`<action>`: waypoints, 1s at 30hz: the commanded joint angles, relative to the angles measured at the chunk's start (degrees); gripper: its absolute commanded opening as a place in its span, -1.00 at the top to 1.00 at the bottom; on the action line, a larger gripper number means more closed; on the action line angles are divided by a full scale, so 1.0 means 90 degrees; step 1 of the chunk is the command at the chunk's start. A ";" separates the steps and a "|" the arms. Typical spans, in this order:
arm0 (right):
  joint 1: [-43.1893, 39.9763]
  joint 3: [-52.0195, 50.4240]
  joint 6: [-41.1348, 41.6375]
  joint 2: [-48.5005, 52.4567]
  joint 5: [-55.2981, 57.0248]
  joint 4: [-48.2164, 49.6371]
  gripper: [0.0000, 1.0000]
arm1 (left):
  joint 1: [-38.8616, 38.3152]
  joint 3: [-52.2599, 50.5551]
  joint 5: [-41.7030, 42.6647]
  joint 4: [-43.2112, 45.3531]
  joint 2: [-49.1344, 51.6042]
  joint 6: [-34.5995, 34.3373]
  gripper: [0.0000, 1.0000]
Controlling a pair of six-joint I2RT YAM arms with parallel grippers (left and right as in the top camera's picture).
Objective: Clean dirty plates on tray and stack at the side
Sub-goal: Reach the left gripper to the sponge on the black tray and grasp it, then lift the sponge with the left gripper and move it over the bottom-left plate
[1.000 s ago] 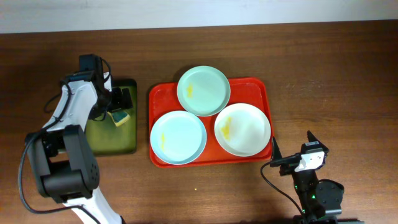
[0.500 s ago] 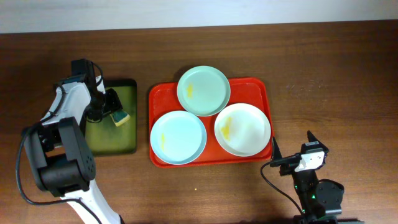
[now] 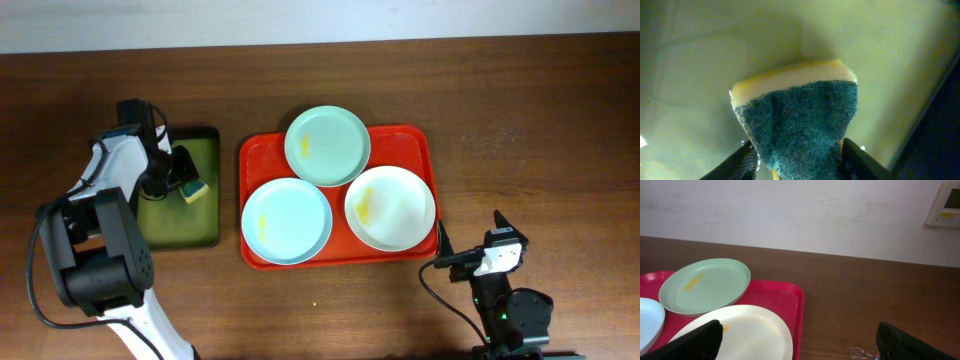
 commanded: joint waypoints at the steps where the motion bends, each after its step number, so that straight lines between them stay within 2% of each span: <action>1: 0.0034 -0.0046 0.0051 -0.0046 0.0056 -0.0012 -0.97 | -0.0005 -0.0085 0.0036 0.0046 0.0083 -0.0015 0.61; 2: 0.0034 -0.0046 0.0049 -0.0046 0.0056 -0.0012 -0.97 | 0.0000 -0.0085 0.0036 0.0053 0.0083 -0.0015 0.83; 4: 0.0034 -0.0046 0.0051 -0.0046 0.0056 -0.0012 -0.97 | 0.0000 -0.0085 0.0036 0.0073 0.0080 -0.0015 1.00; 12: 0.0034 -0.0046 0.0051 -0.0046 0.0056 -0.0012 -0.97 | 0.0058 0.0413 0.0041 -0.0406 -0.0219 -0.0012 1.00; 17: 0.0034 -0.0046 0.0049 -0.0046 0.0056 -0.0012 -0.97 | 0.0058 0.0950 0.0041 -0.1018 -0.1032 -0.0012 1.00; 23: 0.0034 -0.0046 0.0049 -0.0046 0.0056 -0.0012 -0.97 | 0.0058 0.0969 0.0039 -0.1052 -0.2069 -0.0012 1.00; 30: 0.0034 -0.0046 0.0051 -0.0046 0.0056 -0.0012 -0.97 | 0.0053 0.0534 -0.0274 -0.0962 -0.1804 -0.0010 1.00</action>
